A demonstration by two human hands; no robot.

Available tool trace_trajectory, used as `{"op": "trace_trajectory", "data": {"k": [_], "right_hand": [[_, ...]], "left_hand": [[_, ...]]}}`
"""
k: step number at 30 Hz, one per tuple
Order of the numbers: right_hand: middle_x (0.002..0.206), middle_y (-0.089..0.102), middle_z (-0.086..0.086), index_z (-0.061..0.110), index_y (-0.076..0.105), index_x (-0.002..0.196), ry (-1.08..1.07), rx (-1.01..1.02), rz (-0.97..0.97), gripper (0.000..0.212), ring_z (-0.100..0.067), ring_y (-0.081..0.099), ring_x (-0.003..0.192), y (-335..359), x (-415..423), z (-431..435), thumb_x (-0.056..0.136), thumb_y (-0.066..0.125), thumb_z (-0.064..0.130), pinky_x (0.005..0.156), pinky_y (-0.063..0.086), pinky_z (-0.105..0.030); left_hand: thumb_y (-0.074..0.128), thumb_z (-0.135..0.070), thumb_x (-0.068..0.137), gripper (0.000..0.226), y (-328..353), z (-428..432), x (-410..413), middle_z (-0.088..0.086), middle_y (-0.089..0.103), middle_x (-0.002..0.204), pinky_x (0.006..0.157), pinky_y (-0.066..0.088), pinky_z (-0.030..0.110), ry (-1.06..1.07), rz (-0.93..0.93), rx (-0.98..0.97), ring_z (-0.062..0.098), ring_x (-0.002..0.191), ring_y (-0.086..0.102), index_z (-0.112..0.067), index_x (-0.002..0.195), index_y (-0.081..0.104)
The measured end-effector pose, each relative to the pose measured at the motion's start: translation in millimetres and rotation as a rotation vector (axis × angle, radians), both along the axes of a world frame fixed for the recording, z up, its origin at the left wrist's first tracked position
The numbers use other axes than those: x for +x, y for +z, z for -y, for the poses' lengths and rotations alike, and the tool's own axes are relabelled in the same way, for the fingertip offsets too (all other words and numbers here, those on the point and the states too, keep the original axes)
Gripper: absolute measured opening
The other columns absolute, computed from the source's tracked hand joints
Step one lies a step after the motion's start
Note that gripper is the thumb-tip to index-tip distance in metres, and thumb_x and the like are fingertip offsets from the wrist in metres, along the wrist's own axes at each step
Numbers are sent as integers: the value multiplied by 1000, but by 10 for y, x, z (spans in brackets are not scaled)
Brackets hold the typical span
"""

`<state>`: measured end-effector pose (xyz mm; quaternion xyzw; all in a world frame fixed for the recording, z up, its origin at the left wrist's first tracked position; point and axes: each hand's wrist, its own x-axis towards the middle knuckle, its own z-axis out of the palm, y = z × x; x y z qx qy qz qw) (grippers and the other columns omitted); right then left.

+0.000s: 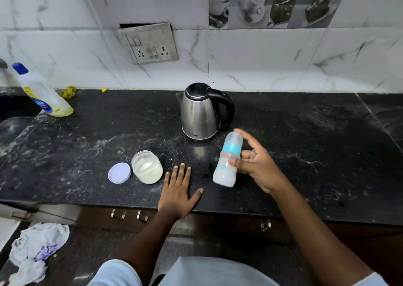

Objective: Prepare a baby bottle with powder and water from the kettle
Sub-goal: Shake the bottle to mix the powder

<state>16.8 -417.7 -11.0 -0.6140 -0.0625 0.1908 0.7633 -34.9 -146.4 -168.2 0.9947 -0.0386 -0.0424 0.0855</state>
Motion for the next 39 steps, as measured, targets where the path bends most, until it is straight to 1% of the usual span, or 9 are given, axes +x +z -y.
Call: {"op": "trace_trajectory", "data": {"k": [3,8,12,21,25,29,32,36,39], "right_hand": [[126,75,-14,34,40,155,-311,164,-54,81,-30,71,121,21,50,-53,89,75,5,88,63,-46],[123,75,-20,35,41,155,115,-68,17,87,-36,72,117,40,-18,-34,86,79,-2,92,62,-46],[124,75,-15,33,37,157,-266,139,-54,82,-34,70,122,34,90,-23,90,73,3,88,63,-46],[132,71,-19,33,38,156,-292,190,-80,86,-35,68,125,-16,99,-75,84,78,9,88,63,-48],[124,74,-23,38,45,152,19,25,-18,84,-38,71,119,-20,18,-70,84,82,6,90,62,-48],[122,77,-13,31,39,156,-294,170,-67,79,-31,72,118,4,124,-22,91,75,6,88,63,-48],[122,76,-18,36,40,156,58,-26,-1,89,-35,72,117,6,87,-37,84,84,6,87,63,-44],[123,76,-17,33,37,156,-219,47,-1,80,-31,74,115,-6,124,-62,93,75,3,83,64,-42],[120,77,-18,41,46,149,69,-30,25,81,-33,75,111,14,76,-110,87,81,3,84,63,-41]], "left_hand": [[14,-81,96,97,25,19,29,4,-5,179,133,-6,49,-2,-7,6,24,165,-11,-20,171,3],[14,-81,96,96,-14,-6,-11,4,-4,179,133,-6,49,5,8,8,24,165,-9,-21,171,4],[15,-80,97,96,15,15,46,4,-3,179,133,-4,50,-3,4,8,25,165,-9,-20,171,4],[20,-79,97,96,31,15,36,5,0,179,133,-3,51,-5,6,-23,26,165,-7,-19,171,7],[18,-80,97,96,-1,5,-24,4,-2,179,133,-5,50,3,7,-18,24,165,-9,-20,171,6],[15,-80,96,96,24,37,17,4,-5,179,133,-8,49,2,0,0,24,165,-10,-21,171,3],[12,-81,95,97,23,10,12,4,-6,179,132,-10,48,-3,-10,13,25,165,-11,-21,171,1],[15,-81,96,97,49,14,42,4,-4,179,133,-7,49,-2,1,-19,24,165,-10,-20,171,5],[15,-80,96,97,24,25,13,5,-2,179,133,-5,50,-5,4,-19,25,165,-8,-19,171,7]]}}
